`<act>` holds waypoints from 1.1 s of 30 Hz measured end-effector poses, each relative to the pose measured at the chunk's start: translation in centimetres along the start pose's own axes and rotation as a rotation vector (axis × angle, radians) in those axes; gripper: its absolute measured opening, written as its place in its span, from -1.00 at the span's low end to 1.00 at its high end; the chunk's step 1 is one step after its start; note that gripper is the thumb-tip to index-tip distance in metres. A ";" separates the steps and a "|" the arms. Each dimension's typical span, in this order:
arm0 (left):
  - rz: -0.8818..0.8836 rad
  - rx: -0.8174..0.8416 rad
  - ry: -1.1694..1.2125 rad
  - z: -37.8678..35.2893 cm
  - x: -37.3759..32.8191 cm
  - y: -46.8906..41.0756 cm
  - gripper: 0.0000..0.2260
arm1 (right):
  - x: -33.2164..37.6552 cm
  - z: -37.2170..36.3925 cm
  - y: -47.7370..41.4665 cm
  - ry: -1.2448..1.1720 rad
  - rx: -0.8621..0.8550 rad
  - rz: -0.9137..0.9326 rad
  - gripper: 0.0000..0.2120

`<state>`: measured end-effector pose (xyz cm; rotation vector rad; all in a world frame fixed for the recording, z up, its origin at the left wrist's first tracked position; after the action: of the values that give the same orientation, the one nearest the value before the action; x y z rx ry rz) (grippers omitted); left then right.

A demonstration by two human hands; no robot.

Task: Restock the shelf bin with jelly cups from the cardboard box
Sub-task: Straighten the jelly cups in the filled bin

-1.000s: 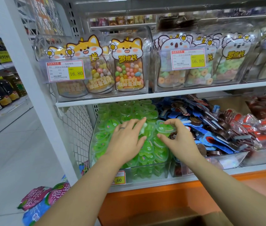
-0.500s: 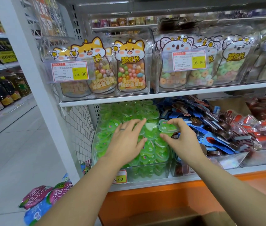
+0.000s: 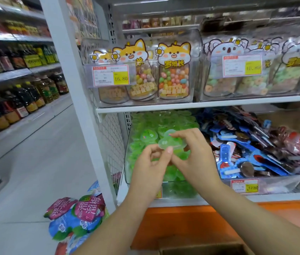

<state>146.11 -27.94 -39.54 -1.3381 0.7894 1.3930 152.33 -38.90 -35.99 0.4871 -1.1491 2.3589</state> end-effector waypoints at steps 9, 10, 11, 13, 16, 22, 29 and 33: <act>0.078 -0.225 0.617 4.3 3.3 0.6 -0.74 | 2.7 -5.6 0.0 -0.004 0.329 0.102 -0.57; 0.068 -0.233 0.613 4.8 3.3 0.4 -0.76 | 2.8 -5.9 -0.3 -0.003 0.355 0.098 -0.56; 0.062 -0.241 0.607 5.2 3.2 0.1 -0.78 | 2.7 -6.2 -0.5 -0.002 0.382 0.095 -0.55; 0.056 -0.257 0.593 5.9 3.0 -0.7 -0.81 | 2.5 -6.7 -0.9 0.002 0.450 0.083 -0.51; 0.048 -0.342 0.560 7.6 3.0 -2.6 -0.81 | 1.6 -6.0 -1.5 0.043 0.468 0.076 -0.53; 0.133 -0.445 0.401 10.7 5.9 -7.2 -0.76 | -1.7 -3.0 -1.8 0.105 0.314 0.019 -0.70; 0.168 -0.462 0.320 11.4 6.9 -9.4 -0.69 | -2.8 -2.4 -1.7 0.116 0.264 0.004 -0.74; 0.192 -0.440 0.289 11.4 7.0 -10.2 -0.65 | -2.9 -2.3 -1.7 0.107 0.261 0.000 -0.76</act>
<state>153.07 -12.87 -42.50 -1.8757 0.8474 1.6075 155.39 -36.85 -37.68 0.4409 -0.7981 2.5146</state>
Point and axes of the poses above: each hand's wrist, its own y-axis away from the middle knuckle, its own z-axis out of the back of the hand, x = y × z, the point moved 8 cm from there along -y, towards the middle knuckle, and after that the axes turned 14 degrees about x, right-handed, at the moved point
